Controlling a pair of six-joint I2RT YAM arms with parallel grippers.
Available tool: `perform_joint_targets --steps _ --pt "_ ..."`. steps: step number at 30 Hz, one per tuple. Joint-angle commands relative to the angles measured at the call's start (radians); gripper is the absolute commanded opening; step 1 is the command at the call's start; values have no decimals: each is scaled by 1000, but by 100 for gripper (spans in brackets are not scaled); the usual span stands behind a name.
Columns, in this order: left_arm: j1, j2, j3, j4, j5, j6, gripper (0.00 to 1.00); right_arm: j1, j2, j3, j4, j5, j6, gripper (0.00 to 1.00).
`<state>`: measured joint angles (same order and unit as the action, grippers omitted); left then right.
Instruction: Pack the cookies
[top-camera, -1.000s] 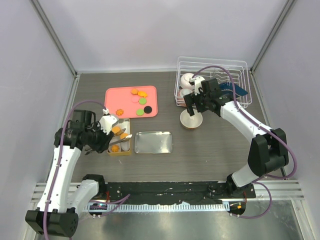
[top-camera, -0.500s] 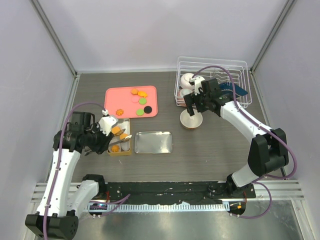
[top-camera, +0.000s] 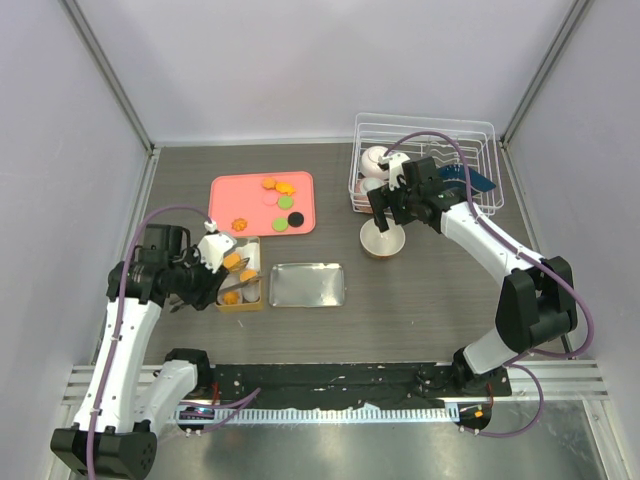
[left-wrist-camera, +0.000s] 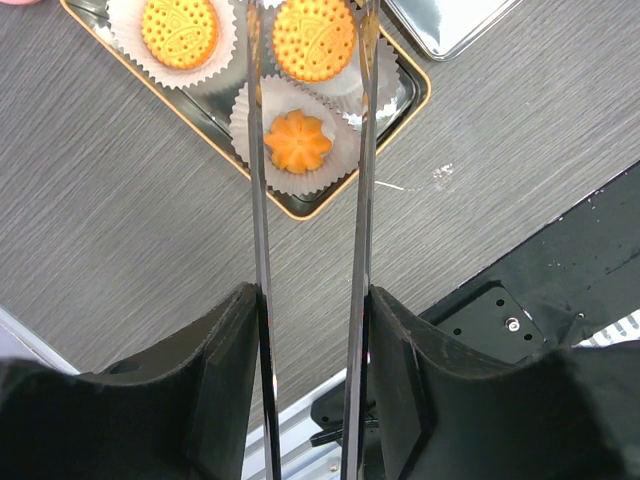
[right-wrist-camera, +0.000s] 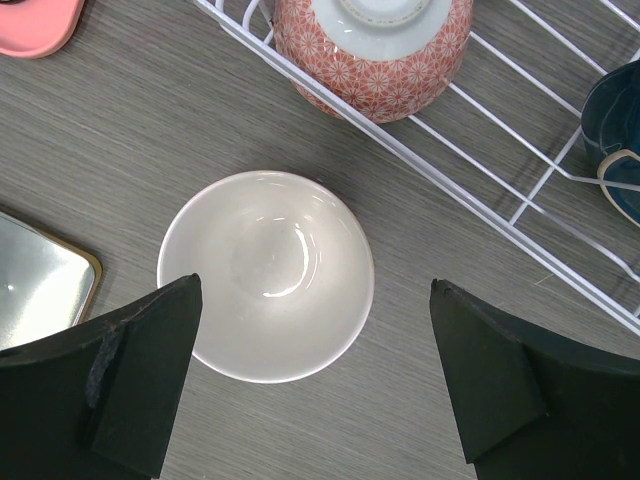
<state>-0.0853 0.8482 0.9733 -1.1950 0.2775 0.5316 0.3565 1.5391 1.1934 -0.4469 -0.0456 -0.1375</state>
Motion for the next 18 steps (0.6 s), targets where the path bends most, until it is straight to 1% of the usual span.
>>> perform_joint_targets --steps 1,5,12,18 --pt "-5 -14 -2 15 20 1 50 4 6 46 8 15 -13 100" --pt "-5 -12 -5 18 23 1 52 4 6 46 8 15 -13 100" --pt "-5 -15 4 25 17 -5 53 4 9 44 8 13 -13 100" --pt "-4 -34 28 92 -20 -59 52 4 13 46 8 13 -13 100"
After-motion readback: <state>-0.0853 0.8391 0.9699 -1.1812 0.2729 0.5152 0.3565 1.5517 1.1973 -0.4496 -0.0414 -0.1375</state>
